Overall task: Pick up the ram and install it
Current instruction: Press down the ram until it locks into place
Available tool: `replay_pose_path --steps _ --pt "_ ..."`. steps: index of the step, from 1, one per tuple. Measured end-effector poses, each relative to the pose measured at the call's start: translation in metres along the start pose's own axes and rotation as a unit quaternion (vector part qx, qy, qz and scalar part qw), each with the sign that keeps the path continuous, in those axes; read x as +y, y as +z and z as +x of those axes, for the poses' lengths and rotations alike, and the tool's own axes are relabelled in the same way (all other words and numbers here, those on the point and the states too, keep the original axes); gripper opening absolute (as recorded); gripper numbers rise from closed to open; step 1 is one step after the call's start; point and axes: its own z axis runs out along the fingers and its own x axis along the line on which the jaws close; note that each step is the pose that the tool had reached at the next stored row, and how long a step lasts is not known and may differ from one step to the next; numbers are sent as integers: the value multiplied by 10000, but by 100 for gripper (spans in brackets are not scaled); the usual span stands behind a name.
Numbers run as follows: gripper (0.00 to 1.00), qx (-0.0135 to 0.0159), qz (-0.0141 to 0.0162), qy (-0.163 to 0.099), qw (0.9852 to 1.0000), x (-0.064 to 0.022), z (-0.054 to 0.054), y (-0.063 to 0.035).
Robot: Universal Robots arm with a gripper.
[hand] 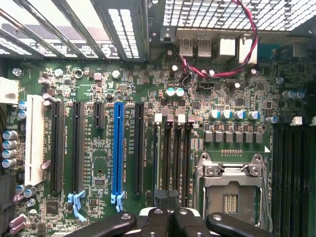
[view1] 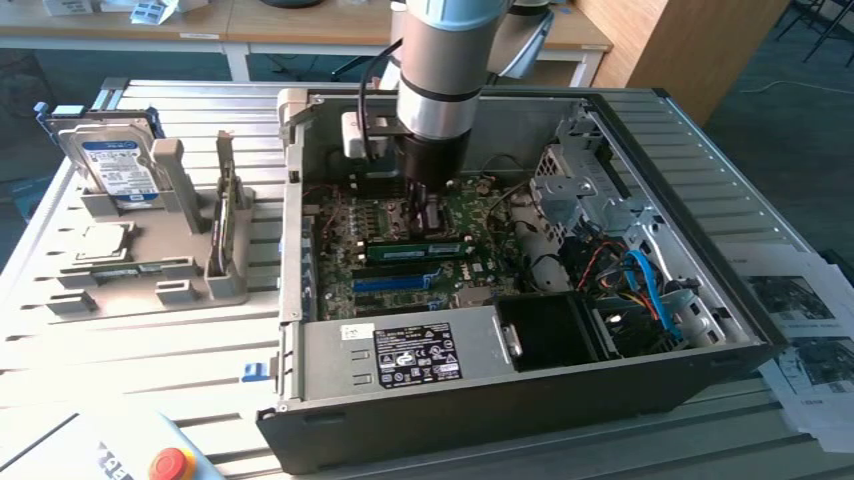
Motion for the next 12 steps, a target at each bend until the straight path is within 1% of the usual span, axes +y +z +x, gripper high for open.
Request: replay_pose_path --steps 11,12 --pt "10 0 1 0 10000 8 27 -1" --pt "10 0 4 -1 10000 10 28 0"
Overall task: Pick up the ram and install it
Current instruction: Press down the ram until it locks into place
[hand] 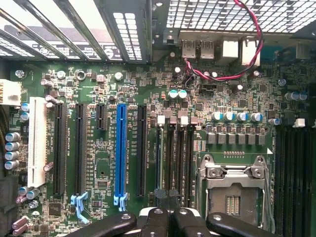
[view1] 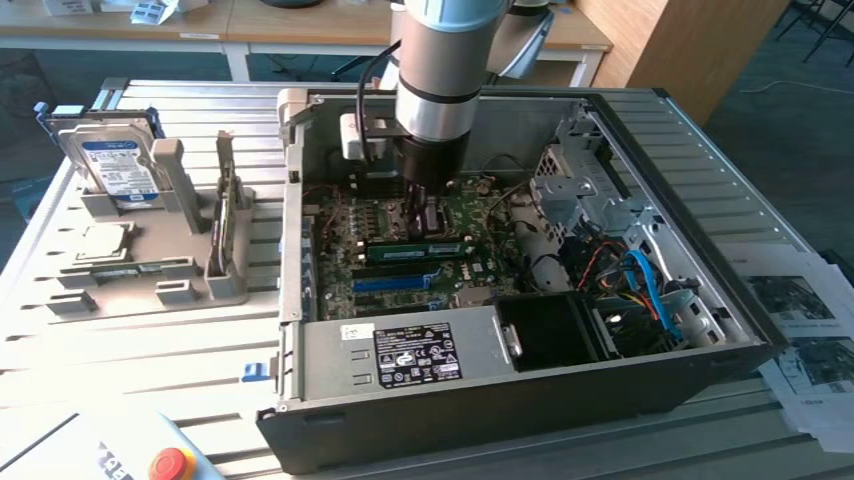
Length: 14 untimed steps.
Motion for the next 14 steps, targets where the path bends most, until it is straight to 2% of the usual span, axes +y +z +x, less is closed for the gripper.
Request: replay_pose_path --steps 3,9,14 --pt "10 -1 14 -1 10000 15 0 0" --pt "10 -1 21 0 10000 69 0 2" --pt "10 -1 23 -1 10000 73 1 8"
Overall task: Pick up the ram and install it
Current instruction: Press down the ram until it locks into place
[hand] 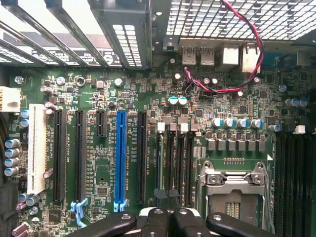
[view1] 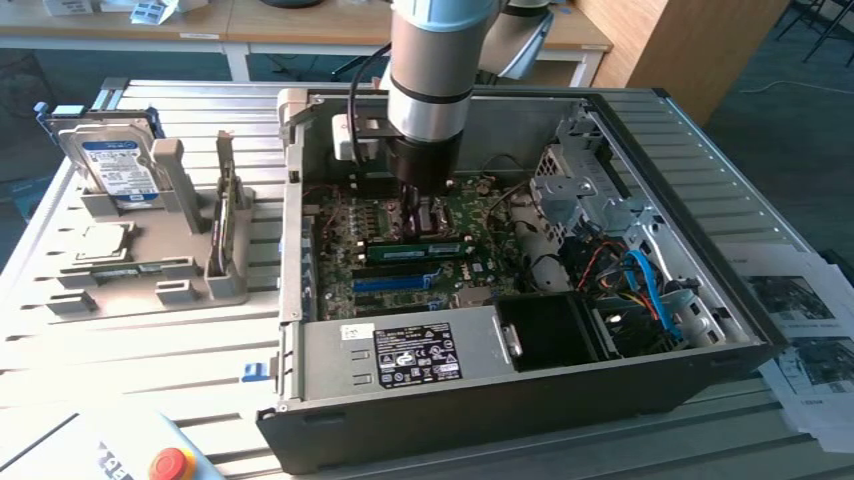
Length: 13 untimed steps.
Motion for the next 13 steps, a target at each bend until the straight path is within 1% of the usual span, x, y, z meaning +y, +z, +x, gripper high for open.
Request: replay_pose_path --steps 6,9,13 --pt "10 1 0 0 10000 -1 4 14" --pt "10 0 1 0 10000 -39 9 19" --pt "10 1 1 1 10000 -26 11 18"
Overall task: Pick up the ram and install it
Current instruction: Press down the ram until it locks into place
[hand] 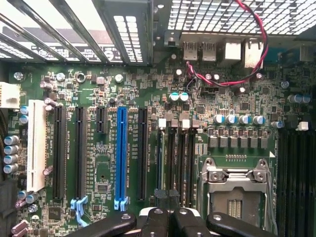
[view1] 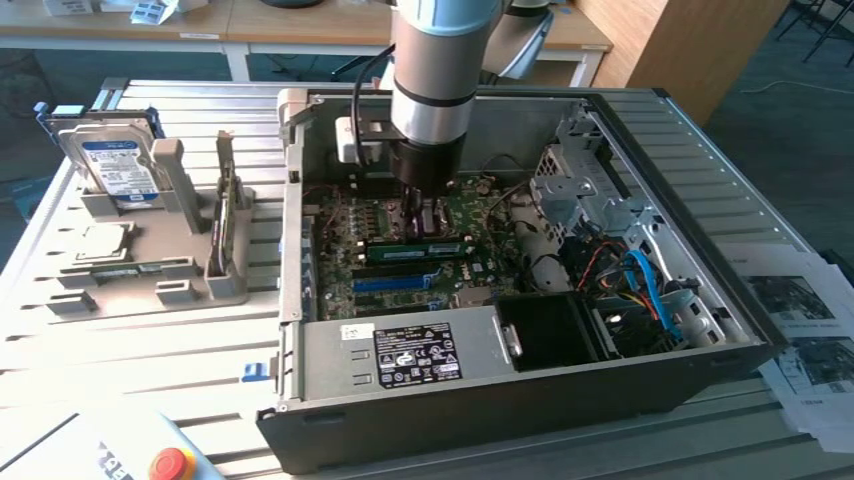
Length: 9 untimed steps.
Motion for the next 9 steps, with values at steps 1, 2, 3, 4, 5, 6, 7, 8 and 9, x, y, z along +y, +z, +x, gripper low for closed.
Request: replay_pose_path --steps 1,2,3,4,5,6,7,8,9 --pt "10 0 0 0 10000 6 2 1" --pt "10 -1 1 1 10000 10 2 1" --pt "10 -1 0 1 10000 10 2 1" --pt "10 -1 0 0 10000 10 2 1" --pt "10 0 0 1 10000 11 3 3" --pt "10 0 0 1 10000 13 3 10" --pt "10 0 0 1 10000 15 4 18" --pt "10 0 0 1 10000 15 4 20" --pt "10 0 0 1 10000 15 4 19"
